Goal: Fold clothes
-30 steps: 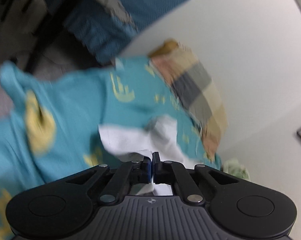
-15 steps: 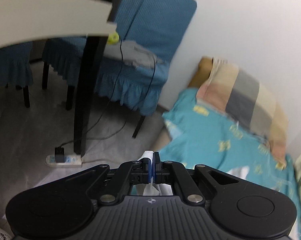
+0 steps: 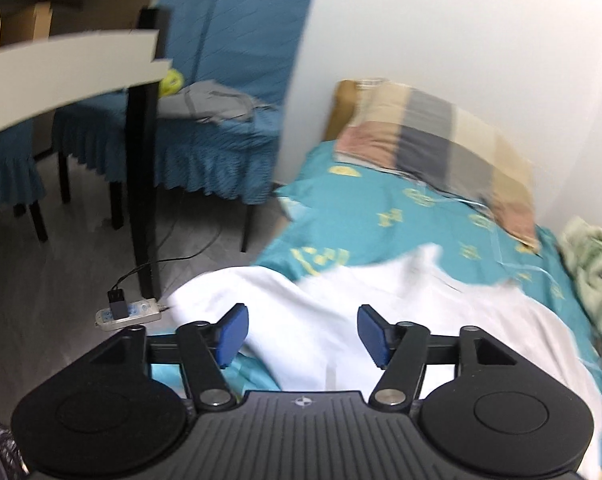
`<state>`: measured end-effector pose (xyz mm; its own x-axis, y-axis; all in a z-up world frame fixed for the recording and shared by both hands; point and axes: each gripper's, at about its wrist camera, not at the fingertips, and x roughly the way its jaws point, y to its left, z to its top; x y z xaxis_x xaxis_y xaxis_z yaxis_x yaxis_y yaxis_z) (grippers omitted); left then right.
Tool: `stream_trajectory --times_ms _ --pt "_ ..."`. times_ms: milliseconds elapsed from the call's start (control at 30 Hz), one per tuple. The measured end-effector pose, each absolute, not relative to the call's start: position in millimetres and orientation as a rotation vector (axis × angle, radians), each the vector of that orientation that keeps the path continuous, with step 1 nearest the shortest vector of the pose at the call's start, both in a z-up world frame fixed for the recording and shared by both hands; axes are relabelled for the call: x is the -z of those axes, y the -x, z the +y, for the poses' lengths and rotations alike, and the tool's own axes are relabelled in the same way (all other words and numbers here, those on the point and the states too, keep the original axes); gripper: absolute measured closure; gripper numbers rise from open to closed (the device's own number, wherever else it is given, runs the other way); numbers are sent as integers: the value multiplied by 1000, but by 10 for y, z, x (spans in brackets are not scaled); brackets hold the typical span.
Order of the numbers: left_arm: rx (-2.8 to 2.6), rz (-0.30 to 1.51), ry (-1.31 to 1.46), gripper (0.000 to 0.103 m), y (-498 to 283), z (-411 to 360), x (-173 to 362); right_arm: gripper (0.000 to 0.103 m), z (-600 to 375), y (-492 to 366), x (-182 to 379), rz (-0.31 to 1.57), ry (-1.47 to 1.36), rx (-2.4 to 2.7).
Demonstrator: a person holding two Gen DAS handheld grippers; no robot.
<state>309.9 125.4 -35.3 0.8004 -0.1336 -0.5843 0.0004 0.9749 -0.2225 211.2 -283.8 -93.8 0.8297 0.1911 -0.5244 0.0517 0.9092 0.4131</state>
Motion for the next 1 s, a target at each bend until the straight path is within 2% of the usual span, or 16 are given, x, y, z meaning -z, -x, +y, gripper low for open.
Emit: stream_trajectory --times_ms 133,333,700,733,767,1000 --pt "148 629 195 35 -2527 918 164 33 -2903 -1994 847 566 -416 -56" --pt "242 613 182 24 -1805 388 103 33 -2997 -1856 743 539 -420 -33" --pt "290 665 194 21 -1241 -15 356 33 -3499 -1935 737 555 -610 -14" --pt "291 665 204 20 -1231 6 368 29 -3607 -1975 754 556 -651 -1" --pt "291 665 212 20 -1224 27 380 18 -3717 -2023 782 558 -698 7" --pt "300 693 240 14 -1304 89 493 18 -4253 -2433 1237 625 -1045 92"
